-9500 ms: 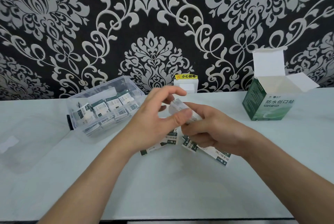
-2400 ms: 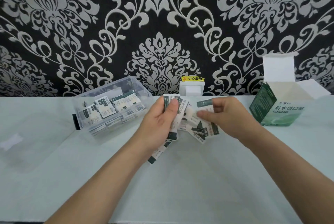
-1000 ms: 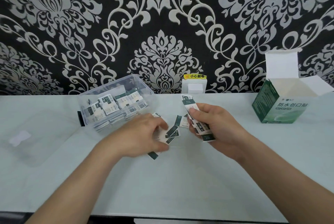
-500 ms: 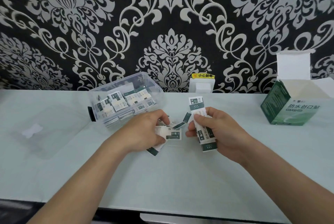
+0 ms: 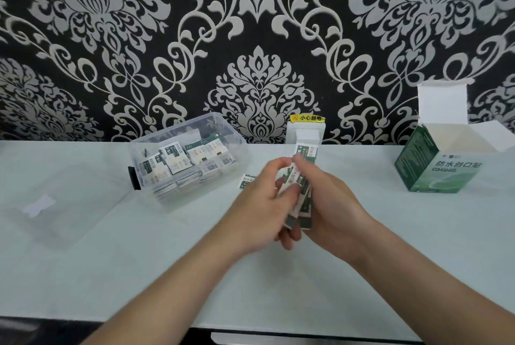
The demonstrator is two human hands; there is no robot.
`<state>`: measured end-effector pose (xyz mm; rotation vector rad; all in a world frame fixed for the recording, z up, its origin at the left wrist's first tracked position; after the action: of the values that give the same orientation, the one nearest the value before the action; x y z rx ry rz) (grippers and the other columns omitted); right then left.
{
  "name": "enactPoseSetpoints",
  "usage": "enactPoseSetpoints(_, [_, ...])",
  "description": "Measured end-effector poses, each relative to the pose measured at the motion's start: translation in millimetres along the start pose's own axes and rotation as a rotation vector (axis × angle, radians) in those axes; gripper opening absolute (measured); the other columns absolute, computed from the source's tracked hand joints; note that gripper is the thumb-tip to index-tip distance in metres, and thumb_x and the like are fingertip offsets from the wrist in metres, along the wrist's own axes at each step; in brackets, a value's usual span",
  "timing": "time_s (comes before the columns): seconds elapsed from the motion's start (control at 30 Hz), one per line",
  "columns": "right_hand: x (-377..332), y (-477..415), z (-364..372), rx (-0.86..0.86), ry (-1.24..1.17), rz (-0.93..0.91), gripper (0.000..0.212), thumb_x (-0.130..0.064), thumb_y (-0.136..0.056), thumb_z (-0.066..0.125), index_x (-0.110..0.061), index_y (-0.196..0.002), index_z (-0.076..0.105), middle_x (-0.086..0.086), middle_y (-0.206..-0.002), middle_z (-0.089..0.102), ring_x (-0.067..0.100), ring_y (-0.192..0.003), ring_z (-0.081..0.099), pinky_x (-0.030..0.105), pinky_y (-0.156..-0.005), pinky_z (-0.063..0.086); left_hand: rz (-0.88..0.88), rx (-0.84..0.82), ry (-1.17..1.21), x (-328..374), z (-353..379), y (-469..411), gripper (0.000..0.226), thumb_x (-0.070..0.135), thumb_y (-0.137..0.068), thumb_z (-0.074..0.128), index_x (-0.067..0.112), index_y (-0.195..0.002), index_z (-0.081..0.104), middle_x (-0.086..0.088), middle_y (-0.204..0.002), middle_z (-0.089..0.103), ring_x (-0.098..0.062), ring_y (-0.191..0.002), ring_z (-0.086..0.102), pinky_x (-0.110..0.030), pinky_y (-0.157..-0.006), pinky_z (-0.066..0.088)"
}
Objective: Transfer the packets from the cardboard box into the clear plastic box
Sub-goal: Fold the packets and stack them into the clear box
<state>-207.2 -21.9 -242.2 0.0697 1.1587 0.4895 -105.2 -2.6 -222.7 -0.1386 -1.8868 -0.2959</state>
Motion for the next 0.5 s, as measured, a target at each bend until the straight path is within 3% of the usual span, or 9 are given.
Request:
enactPoseSetpoints(0.1, [-1, 7, 3, 0.047, 0.062, -0.068, 0.014, -0.014, -0.101, 0.044, -0.005, -0.101, 0.055, 0.016, -0.073, 0.062, 0.03, -0.051, 0.058, 0.032, -0.042, 0.045, 0.045, 0.052, -0.436, 0, 4, -1, 0.056, 0.035, -0.096, 0.041, 0.041, -0.146, 0.015, 0.004, -0.073, 0.064, -0.021, -0.062, 0.062, -0.034, -0.06, 0.052])
enactPoseSetpoints(0.17, [0, 5, -3, 0.092, 0.022, -0.044, 0.015, -0.009, -0.099, 0.044, -0.008, -0.103, 0.059, 0.012, -0.08, 0.064, 0.026, -0.059, 0.061, 0.029, -0.046, 0.047, 0.085, 0.059, -0.617, 5, 1, 0, 0.072, 0.046, -0.091, 0.048, 0.039, -0.149, 0.005, 0.013, -0.09, 0.06, -0.019, -0.084, 0.06, -0.033, -0.077, 0.049])
enactPoseSetpoints(0.27, [-4, 1, -9, 0.121, -0.031, -0.021, 0.019, -0.008, -0.099, 0.045, -0.006, -0.113, 0.058, 0.011, -0.085, 0.062, 0.024, -0.067, 0.062, 0.028, -0.05, 0.049, 0.206, 0.14, -0.796, 16, -8, 6, 0.087, 0.058, -0.077, 0.06, 0.043, -0.144, 0.007, 0.021, -0.082, 0.046, -0.011, -0.09, 0.046, -0.028, -0.076, 0.039])
enactPoseSetpoints(0.33, [-5, 2, -8, 0.083, 0.025, -0.019, 0.023, -0.007, -0.097, 0.046, -0.004, -0.116, 0.059, 0.013, -0.087, 0.064, 0.026, -0.076, 0.064, 0.032, -0.057, 0.051, 0.365, 0.163, -0.912, 19, -5, 11, 0.1, 0.062, -0.069, 0.066, 0.044, -0.145, 0.004, 0.018, -0.111, 0.039, -0.011, -0.111, 0.037, -0.025, -0.089, 0.039])
enactPoseSetpoints(0.4, [-3, 5, -1, 0.019, 0.107, -0.027, 0.024, -0.006, -0.096, 0.046, -0.008, -0.115, 0.061, 0.012, -0.096, 0.071, 0.027, -0.084, 0.069, 0.036, -0.064, 0.054, 0.412, 0.1, -0.971, 11, 2, 10, 0.118, 0.065, -0.063, 0.07, 0.041, -0.147, -0.01, 0.006, -0.152, 0.006, -0.016, -0.141, 0.005, -0.027, -0.112, 0.023])
enactPoseSetpoints(0.47, [2, 7, 3, -0.034, 0.163, -0.025, 0.03, -0.004, -0.096, 0.042, -0.015, -0.115, 0.062, 0.011, -0.102, 0.074, 0.025, -0.09, 0.072, 0.037, -0.071, 0.056, 0.343, 0.029, -0.967, -2, 3, 4, 0.128, 0.065, -0.062, 0.073, 0.042, -0.144, -0.022, 0.013, -0.154, -0.03, -0.014, -0.143, -0.028, -0.029, -0.115, 0.005])
enactPoseSetpoints(0.5, [3, 7, 4, -0.048, 0.207, -0.023, 0.032, -0.002, -0.095, 0.042, -0.016, -0.115, 0.062, 0.01, -0.1, 0.074, 0.022, -0.089, 0.072, 0.034, -0.07, 0.055, 0.33, 0.018, -0.955, -5, 0, 2, 0.127, 0.063, -0.063, 0.073, 0.042, -0.144, -0.022, 0.014, -0.153, -0.032, -0.014, -0.142, -0.031, -0.03, -0.115, 0.004])
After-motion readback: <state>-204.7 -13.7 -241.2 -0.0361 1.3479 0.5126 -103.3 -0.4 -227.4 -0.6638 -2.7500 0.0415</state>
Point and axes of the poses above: each hand's wrist, its own y-axis away from the middle knuckle, its own z-axis out of the palm, x = y × z, the point moved 3 cm from there along -y, towards the middle knuckle
